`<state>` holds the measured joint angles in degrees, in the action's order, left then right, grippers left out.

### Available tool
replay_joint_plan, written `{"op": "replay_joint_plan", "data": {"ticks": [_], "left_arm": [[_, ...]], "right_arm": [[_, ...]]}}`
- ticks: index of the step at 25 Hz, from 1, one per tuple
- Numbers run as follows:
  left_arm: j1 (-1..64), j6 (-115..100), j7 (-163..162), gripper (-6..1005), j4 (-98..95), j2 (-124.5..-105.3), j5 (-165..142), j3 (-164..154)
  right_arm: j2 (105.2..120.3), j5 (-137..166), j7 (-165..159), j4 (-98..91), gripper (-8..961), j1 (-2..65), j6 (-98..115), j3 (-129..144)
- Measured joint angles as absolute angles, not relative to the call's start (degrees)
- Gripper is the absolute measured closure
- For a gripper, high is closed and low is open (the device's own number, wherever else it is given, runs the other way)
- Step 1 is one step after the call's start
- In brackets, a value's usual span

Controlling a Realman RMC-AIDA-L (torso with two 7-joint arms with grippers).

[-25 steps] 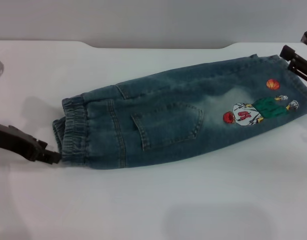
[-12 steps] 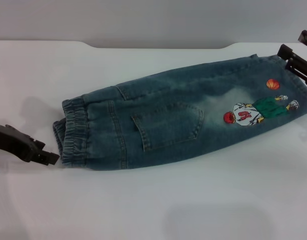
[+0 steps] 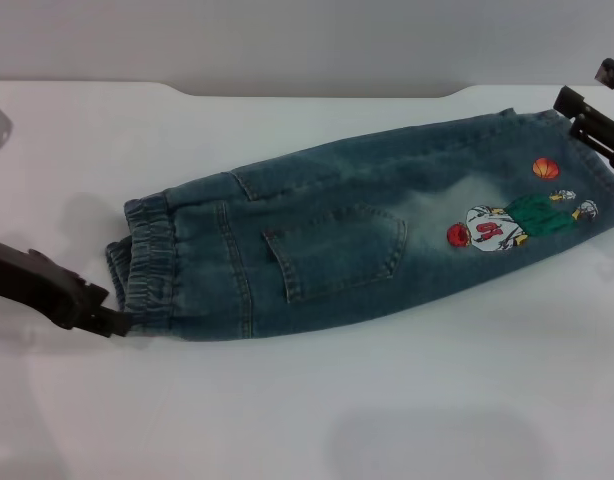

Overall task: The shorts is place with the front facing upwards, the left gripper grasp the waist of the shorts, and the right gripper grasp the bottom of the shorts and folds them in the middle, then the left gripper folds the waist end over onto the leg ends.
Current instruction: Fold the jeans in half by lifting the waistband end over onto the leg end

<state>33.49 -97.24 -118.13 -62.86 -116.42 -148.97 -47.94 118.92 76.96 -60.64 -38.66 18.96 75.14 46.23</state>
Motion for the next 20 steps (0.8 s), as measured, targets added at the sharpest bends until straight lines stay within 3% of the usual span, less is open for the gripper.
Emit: {"op": "replay_joint_plan", "data": {"ticks": [3,20], "left_arm": [[33.8,-96.7,-116.9,436,-62.1,-117.47,-148.6,-47.8],[34.2,-92.2,-116.7,447,-57.2,-117.68,-145.8,-49.0]], "right_arm": [[118.92,77.0,-60.6,-38.7,287,19.2,75.1,46.2],[118.82,77.0,-60.6,-38.7,287,19.0,75.7,46.2]]}}
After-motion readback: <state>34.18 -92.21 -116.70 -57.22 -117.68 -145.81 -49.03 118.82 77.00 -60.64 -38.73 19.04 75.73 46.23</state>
